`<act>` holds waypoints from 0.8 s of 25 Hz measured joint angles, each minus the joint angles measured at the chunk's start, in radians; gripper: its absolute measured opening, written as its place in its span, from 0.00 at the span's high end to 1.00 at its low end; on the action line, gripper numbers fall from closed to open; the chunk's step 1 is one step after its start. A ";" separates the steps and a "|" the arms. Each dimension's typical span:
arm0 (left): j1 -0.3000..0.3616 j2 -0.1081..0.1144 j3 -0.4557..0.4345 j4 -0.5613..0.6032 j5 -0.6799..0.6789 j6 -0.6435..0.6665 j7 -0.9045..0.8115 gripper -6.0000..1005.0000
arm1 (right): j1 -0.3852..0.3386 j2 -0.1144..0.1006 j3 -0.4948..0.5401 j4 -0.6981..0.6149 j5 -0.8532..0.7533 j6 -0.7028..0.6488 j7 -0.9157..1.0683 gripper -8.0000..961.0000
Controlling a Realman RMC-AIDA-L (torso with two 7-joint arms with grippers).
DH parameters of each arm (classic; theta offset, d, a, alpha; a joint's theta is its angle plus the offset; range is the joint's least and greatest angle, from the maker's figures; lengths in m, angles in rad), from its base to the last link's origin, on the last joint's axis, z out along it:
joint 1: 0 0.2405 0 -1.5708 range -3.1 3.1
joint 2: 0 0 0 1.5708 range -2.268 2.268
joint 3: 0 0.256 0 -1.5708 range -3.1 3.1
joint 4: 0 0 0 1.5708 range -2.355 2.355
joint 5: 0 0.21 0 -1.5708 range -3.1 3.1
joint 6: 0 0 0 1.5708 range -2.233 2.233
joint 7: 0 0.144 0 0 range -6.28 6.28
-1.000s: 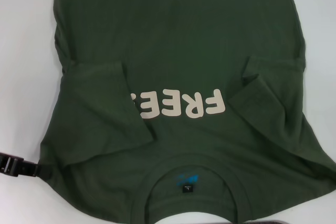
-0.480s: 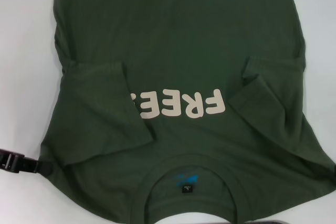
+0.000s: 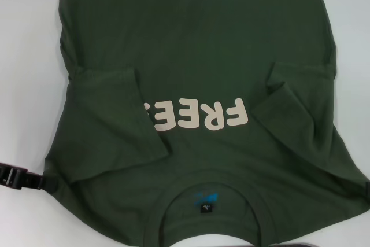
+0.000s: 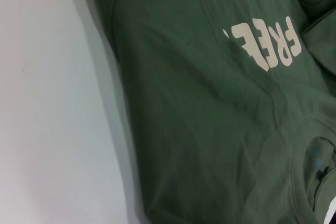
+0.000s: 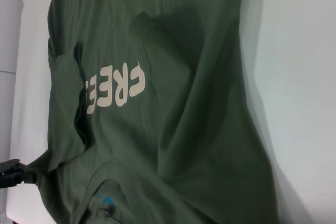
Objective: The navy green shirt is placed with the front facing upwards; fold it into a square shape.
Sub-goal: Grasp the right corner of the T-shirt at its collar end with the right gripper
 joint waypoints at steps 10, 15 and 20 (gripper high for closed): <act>-0.009 0.005 -0.002 0.000 -0.002 0.000 0.000 0.97 | 0.004 0.007 -0.004 0.009 0.000 0.008 -0.003 0.41; -0.016 0.007 -0.001 0.000 -0.002 0.000 0.002 0.97 | 0.004 0.007 -0.009 0.011 0.000 0.009 -0.008 0.42; -0.023 0.008 -0.001 0.000 -0.001 0.000 0.003 0.97 | 0.008 0.008 -0.037 0.011 0.000 0.011 -0.017 0.43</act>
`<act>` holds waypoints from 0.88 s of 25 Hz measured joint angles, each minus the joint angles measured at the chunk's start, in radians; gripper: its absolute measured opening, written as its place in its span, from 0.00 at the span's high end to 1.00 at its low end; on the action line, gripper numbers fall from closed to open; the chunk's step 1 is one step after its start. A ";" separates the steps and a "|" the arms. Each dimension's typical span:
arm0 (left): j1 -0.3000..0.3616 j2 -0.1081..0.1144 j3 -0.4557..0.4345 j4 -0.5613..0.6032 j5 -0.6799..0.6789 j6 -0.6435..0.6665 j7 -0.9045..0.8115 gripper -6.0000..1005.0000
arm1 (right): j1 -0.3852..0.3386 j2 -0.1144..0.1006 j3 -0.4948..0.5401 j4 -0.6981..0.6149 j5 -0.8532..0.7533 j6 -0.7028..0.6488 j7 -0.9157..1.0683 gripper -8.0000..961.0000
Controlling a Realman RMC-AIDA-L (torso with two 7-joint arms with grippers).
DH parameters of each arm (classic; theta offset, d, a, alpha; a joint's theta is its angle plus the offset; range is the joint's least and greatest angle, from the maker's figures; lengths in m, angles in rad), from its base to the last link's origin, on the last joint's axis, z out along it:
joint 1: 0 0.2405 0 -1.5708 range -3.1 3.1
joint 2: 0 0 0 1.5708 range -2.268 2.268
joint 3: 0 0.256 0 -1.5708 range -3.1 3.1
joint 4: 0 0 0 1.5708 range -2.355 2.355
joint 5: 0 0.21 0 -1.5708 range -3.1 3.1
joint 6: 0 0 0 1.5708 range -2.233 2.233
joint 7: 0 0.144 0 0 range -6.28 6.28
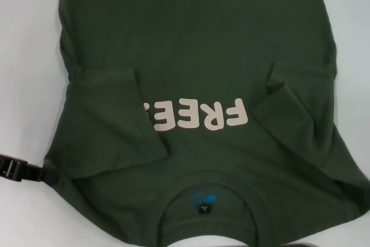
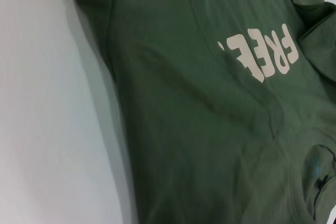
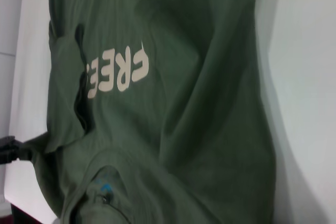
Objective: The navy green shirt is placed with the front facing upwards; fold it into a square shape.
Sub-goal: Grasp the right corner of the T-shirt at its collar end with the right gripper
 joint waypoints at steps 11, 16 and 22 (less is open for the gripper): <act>-0.007 0.000 -0.002 0.000 -0.001 -0.012 0.000 0.97 | 0.005 0.002 -0.017 0.000 0.000 0.021 -0.002 0.90; -0.009 0.002 -0.007 0.000 0.000 -0.012 -0.003 0.97 | -0.005 0.001 -0.008 -0.007 0.000 0.028 -0.011 0.94; -0.009 0.011 -0.002 -0.001 0.009 0.014 -0.012 0.97 | -0.034 -0.001 0.034 -0.007 0.003 0.021 -0.046 0.94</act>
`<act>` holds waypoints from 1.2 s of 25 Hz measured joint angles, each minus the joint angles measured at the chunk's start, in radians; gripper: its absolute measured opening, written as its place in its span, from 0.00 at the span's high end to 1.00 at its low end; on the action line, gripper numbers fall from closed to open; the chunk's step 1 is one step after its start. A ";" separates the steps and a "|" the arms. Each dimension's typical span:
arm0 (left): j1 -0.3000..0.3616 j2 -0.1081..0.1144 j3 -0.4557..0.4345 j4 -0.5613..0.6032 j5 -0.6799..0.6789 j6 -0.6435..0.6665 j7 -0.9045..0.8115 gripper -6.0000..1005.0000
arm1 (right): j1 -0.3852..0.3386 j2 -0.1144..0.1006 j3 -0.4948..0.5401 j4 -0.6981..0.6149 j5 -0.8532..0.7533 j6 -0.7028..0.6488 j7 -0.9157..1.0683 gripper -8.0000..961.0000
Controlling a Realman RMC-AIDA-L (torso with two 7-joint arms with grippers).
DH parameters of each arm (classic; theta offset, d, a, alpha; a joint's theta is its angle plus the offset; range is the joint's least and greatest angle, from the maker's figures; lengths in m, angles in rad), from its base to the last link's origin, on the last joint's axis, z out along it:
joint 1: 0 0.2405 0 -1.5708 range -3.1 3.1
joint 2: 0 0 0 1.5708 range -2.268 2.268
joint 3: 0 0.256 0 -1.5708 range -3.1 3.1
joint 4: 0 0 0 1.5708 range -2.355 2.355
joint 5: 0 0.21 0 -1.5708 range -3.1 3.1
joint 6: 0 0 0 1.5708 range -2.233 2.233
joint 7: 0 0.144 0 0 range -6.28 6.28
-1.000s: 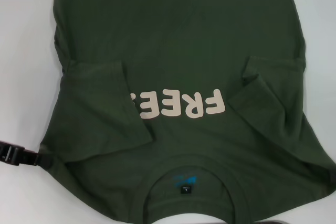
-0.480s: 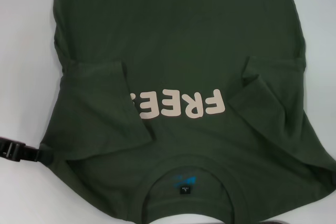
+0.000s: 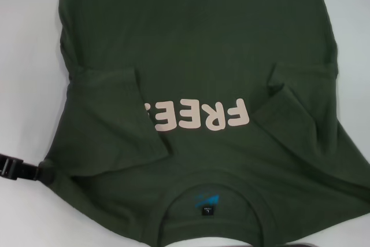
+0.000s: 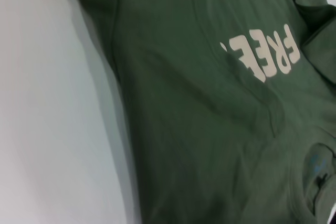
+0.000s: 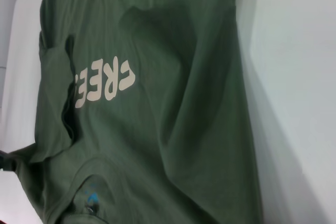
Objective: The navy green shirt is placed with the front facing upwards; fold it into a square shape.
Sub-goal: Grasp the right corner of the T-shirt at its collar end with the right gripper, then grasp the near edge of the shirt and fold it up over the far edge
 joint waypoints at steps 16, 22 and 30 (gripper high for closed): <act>0.032 0.009 0.008 0.003 0.053 0.052 -0.004 0.97 | -0.062 0.000 0.065 -0.004 0.001 -0.012 -0.037 0.94; 0.040 0.010 0.009 0.002 0.057 0.064 -0.004 0.97 | -0.076 -0.010 0.086 -0.005 0.001 -0.012 -0.039 0.94; 0.041 0.012 0.010 0.002 0.058 0.068 -0.004 0.97 | -0.075 -0.015 0.098 -0.007 -0.001 -0.017 -0.042 0.94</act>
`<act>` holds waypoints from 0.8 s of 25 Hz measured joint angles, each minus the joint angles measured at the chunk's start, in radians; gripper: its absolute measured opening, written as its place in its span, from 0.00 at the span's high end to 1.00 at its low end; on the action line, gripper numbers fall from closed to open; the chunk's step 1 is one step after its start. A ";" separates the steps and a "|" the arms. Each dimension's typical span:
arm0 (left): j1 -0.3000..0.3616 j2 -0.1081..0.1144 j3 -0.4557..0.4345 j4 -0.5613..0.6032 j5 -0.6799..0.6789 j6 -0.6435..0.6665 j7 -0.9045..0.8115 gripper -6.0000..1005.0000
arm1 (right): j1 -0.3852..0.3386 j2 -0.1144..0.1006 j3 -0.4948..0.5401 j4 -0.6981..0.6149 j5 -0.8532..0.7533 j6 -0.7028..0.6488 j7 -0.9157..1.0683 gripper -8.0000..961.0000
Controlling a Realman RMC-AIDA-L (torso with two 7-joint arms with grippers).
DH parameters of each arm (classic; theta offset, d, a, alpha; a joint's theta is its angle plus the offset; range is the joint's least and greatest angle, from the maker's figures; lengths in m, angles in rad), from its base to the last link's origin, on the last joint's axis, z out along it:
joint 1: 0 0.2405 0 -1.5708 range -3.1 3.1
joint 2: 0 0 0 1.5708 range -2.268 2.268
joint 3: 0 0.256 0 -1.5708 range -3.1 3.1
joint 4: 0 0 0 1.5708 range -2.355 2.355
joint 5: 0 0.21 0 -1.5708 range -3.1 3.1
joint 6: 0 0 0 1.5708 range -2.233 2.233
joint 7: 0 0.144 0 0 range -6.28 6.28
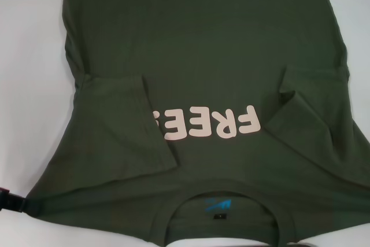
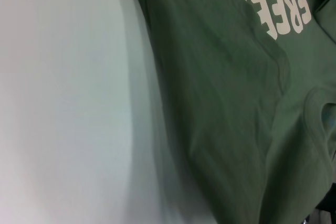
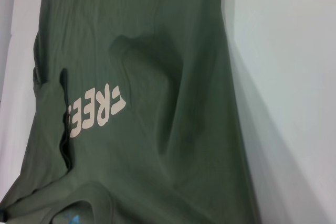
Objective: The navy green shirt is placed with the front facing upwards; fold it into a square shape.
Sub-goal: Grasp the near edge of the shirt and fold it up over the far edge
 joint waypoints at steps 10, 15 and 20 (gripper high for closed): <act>-0.017 -0.004 0.008 -0.004 0.000 0.003 0.000 0.97 | 0.018 -0.004 0.002 0.000 0.005 -0.016 -0.007 0.95; -0.036 -0.004 0.008 -0.002 0.000 0.003 -0.001 0.97 | 0.030 -0.005 0.002 0.000 0.006 -0.018 -0.008 0.95; -0.059 -0.008 0.007 0.000 -0.003 -0.001 -0.002 0.97 | 0.044 -0.005 0.004 0.000 0.007 -0.020 -0.010 0.94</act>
